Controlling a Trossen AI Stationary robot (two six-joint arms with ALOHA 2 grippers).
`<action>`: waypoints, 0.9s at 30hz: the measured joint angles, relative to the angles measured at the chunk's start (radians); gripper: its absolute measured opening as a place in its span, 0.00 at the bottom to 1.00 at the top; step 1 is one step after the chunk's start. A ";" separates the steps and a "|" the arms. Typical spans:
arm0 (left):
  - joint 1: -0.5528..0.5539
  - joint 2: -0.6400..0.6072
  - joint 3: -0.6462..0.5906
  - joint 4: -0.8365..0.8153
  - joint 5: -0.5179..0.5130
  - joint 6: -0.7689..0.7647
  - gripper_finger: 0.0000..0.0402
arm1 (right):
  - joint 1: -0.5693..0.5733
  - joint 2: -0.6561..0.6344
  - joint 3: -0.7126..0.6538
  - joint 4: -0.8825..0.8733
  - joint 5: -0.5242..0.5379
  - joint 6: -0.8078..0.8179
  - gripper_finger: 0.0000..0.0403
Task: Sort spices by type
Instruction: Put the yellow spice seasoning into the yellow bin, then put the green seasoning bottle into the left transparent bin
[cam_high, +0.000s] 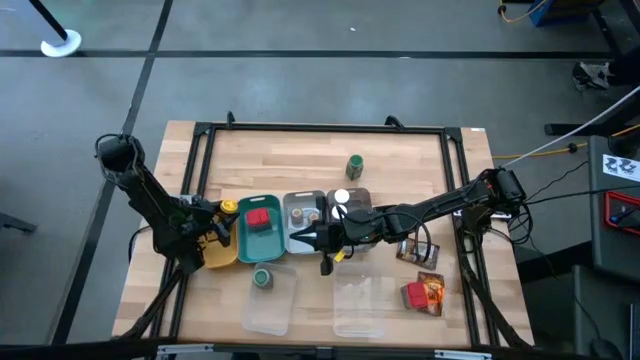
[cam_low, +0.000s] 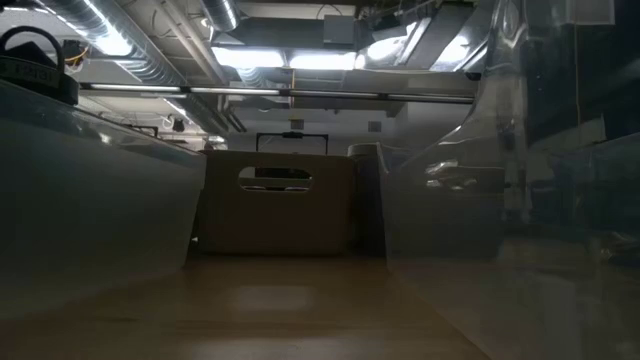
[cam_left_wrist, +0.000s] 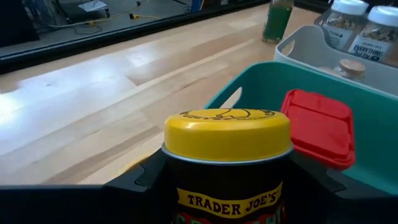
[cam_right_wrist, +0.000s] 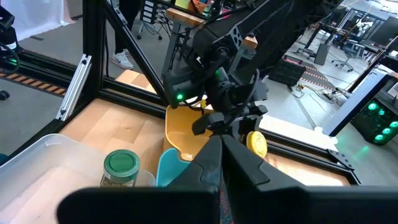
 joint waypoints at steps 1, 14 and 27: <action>0.000 0.000 0.000 0.003 0.005 0.014 0.52 | 0.000 0.000 0.000 0.000 0.000 0.000 0.04; 0.000 0.000 0.000 0.015 0.013 0.030 0.63 | 0.000 0.000 0.000 0.001 0.000 0.000 0.04; 0.000 -0.042 0.002 0.009 0.013 0.043 0.63 | 0.000 0.000 0.000 0.001 0.000 0.000 0.04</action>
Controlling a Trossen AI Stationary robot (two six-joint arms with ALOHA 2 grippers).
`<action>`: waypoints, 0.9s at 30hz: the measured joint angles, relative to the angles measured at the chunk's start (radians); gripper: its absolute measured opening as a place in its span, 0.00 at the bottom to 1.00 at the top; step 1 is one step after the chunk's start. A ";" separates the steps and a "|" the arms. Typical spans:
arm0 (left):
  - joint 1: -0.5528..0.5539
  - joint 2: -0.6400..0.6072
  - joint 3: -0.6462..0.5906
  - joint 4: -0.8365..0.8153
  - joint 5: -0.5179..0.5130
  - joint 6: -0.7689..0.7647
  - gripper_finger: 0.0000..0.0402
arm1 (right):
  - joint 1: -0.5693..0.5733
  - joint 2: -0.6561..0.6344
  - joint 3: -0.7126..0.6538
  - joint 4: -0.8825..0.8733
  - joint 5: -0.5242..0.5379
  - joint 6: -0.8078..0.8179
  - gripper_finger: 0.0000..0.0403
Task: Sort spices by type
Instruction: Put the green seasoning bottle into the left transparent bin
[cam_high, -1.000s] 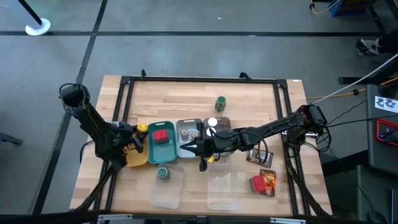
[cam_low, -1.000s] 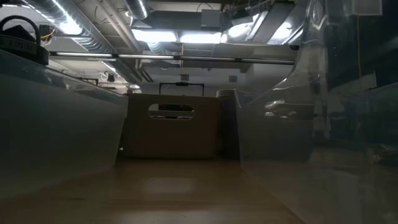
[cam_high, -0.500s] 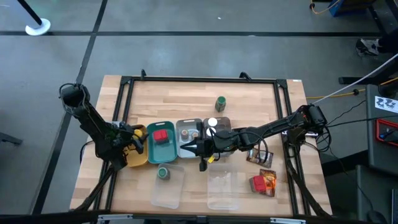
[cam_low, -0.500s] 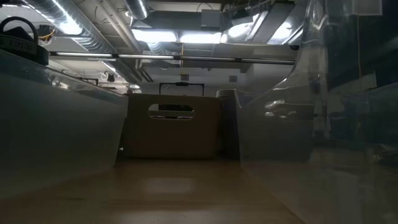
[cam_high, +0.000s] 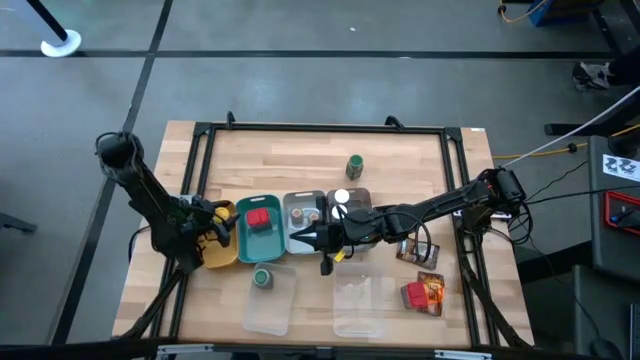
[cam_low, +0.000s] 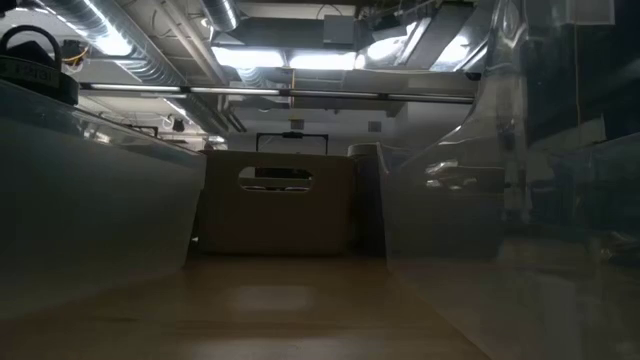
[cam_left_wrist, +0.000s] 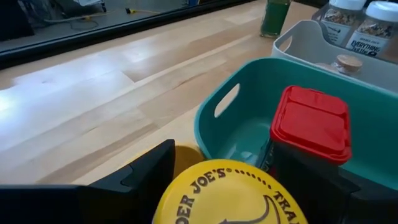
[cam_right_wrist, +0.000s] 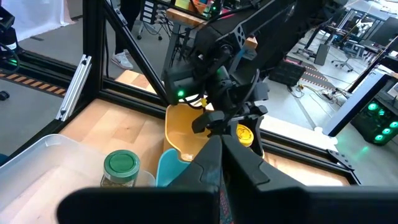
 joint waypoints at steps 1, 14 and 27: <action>0.000 -0.011 0.000 -0.001 0.000 0.000 0.63 | 0.000 0.000 0.000 0.000 0.000 0.000 0.04; 0.000 -0.213 0.001 -0.023 0.000 0.086 0.64 | 0.000 0.000 0.000 0.000 0.000 0.000 0.04; 0.000 -0.402 0.037 -0.023 0.003 0.208 0.64 | 0.000 -0.020 -0.001 0.000 0.014 0.000 0.04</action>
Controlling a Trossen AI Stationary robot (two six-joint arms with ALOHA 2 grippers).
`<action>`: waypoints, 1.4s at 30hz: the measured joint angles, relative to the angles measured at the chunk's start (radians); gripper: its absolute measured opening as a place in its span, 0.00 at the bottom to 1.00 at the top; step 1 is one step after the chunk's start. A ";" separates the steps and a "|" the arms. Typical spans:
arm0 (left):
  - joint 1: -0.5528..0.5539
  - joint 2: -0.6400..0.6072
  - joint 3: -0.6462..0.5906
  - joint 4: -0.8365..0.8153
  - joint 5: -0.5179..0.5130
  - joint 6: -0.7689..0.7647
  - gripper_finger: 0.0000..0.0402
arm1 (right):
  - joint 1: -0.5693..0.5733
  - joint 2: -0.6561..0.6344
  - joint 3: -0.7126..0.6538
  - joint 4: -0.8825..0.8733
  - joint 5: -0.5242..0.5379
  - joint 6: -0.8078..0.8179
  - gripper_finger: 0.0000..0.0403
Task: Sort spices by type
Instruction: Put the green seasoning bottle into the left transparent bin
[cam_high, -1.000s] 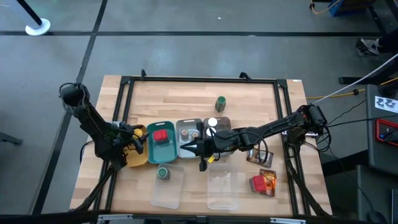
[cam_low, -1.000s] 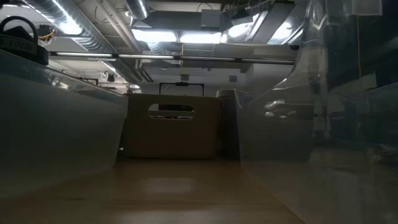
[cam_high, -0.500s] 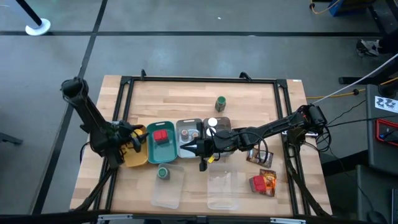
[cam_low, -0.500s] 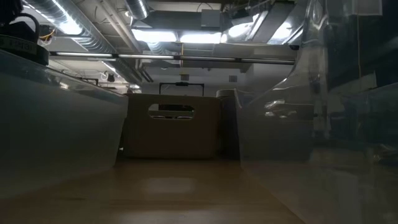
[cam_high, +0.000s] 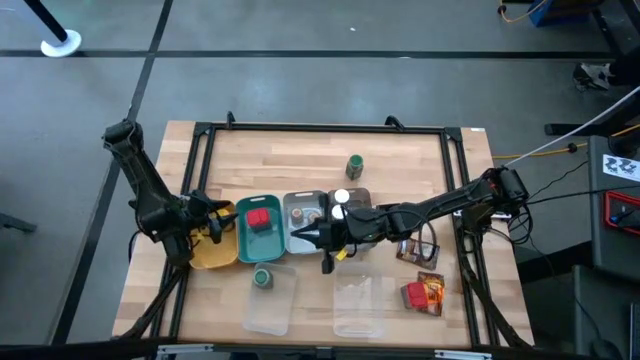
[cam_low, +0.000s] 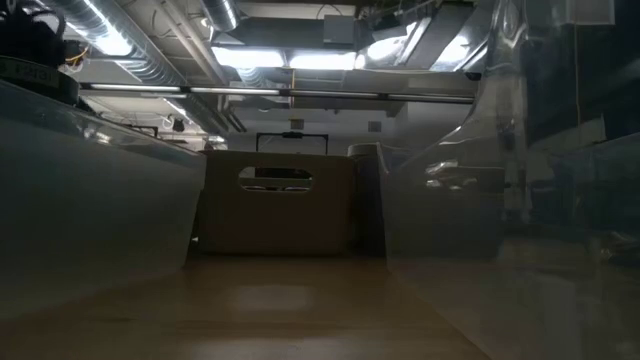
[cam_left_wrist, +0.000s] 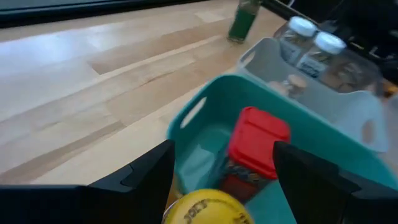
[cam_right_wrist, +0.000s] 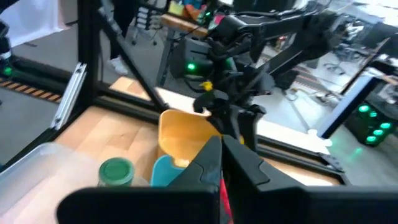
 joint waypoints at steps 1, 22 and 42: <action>0.000 -0.010 0.017 0.001 0.000 0.032 0.64 | 0.000 -0.009 0.000 0.000 0.011 0.000 0.04; 0.305 -0.034 0.334 0.648 0.017 1.214 0.64 | -0.002 -0.145 0.000 -0.154 0.200 0.005 0.04; 1.044 0.060 0.356 0.874 0.856 1.520 0.64 | -0.194 -0.278 0.001 -0.533 0.327 0.178 0.04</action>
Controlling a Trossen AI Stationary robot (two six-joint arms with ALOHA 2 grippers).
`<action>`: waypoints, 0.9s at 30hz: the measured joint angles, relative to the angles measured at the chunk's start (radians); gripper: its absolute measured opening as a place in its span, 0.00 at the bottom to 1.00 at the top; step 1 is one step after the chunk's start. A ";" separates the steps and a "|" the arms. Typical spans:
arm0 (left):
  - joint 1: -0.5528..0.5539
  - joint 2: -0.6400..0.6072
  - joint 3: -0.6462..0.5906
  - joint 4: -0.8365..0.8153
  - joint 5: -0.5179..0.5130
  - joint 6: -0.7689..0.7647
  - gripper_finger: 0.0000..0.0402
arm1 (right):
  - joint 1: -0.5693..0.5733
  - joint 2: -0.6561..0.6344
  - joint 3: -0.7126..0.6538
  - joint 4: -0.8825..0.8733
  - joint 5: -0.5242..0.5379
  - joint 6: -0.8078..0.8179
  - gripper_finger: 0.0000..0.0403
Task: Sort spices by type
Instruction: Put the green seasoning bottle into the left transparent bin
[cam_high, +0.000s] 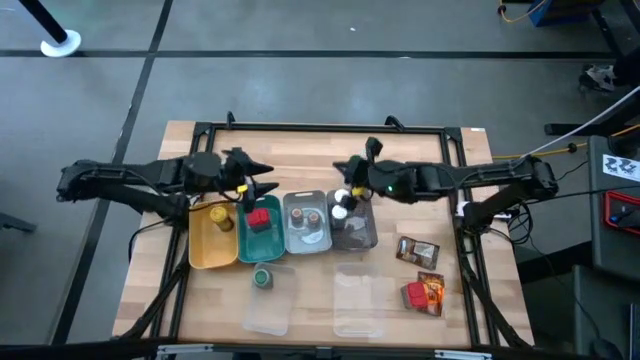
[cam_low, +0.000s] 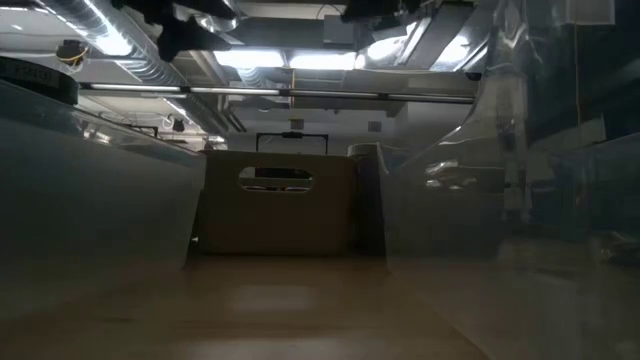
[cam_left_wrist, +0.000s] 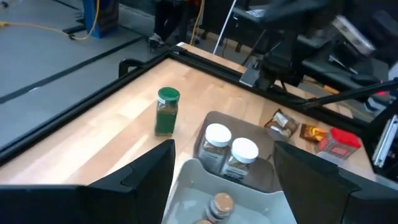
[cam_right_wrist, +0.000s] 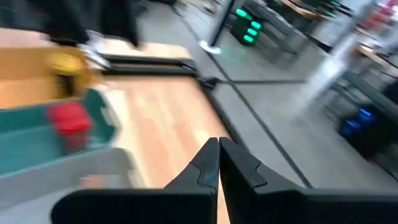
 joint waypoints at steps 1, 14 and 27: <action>0.024 0.009 0.000 0.004 0.028 0.009 0.64 | -0.018 0.001 0.000 -0.008 0.015 0.002 0.04; 0.208 0.049 0.000 -0.006 0.157 0.146 0.64 | -0.244 0.004 0.000 -0.125 -0.179 0.174 0.19; 0.228 0.049 0.000 -0.021 0.157 0.191 0.64 | -0.441 0.104 0.000 -0.322 -0.286 0.479 0.63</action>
